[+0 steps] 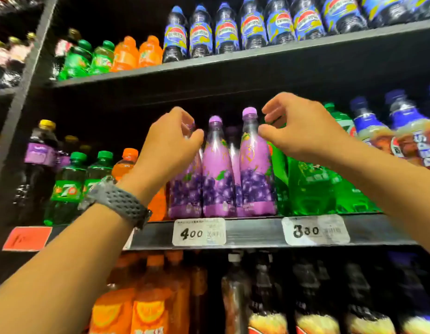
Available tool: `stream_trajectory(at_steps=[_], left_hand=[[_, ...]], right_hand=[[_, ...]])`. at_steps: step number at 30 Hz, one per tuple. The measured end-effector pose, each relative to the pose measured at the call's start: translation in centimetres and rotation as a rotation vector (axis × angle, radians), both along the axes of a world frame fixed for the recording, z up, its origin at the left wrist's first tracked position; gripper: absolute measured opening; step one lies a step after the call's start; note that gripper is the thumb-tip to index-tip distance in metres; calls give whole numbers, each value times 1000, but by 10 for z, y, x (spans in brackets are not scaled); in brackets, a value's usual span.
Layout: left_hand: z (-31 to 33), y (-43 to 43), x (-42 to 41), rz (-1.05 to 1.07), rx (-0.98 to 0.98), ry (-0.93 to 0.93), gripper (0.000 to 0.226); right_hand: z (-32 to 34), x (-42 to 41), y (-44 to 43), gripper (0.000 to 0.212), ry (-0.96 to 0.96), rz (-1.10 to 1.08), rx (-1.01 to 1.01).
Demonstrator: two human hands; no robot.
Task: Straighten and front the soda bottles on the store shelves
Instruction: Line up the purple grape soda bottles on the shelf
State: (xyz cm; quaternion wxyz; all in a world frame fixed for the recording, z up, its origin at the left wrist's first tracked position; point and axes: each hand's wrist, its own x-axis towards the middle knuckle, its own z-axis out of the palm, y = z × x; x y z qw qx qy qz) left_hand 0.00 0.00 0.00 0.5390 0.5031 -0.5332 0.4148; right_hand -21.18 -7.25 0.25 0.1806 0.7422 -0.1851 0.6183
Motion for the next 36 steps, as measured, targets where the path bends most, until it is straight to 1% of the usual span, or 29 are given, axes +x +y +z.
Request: stream_trajectory(at_steps=[3,4,7,8,10,14,19,22,25,29,32,34,36], left_hand=[[15,-7,14,163,-6,-65,40],[19,-8,18,199,24,-62,47],[24,-20,26,250,123,-77,65],[24,-24,29,263,137,-82,68],[26,-29,34,226,147,-65,70],[28,-32,38,171,145,-36,70],[31,-28,45,82,175,18,68],[32,-24,51,28,213,46,70],[34,-21,53,17,249,31,62],[37,-17,50,51,315,28,49],[38,-16,48,42,347,44,50],[38,-16,41,122,255,-28,52],[38,-18,29,190,88,-139,48]], right_hand=[[11,10,-7,45,30,-114,28],[13,14,-7,52,46,-163,58],[21,27,-15,70,58,-244,107],[22,30,-17,73,53,-272,111],[25,36,-22,76,47,-308,98],[25,41,-24,75,33,-361,47],[25,40,-22,73,52,-388,64],[25,40,-18,68,71,-374,112],[25,40,-12,57,103,-363,159],[26,40,-8,50,92,-358,228],[29,37,-7,41,63,-316,316],[30,36,-6,41,82,-313,337],[29,36,-4,45,96,-349,315]])
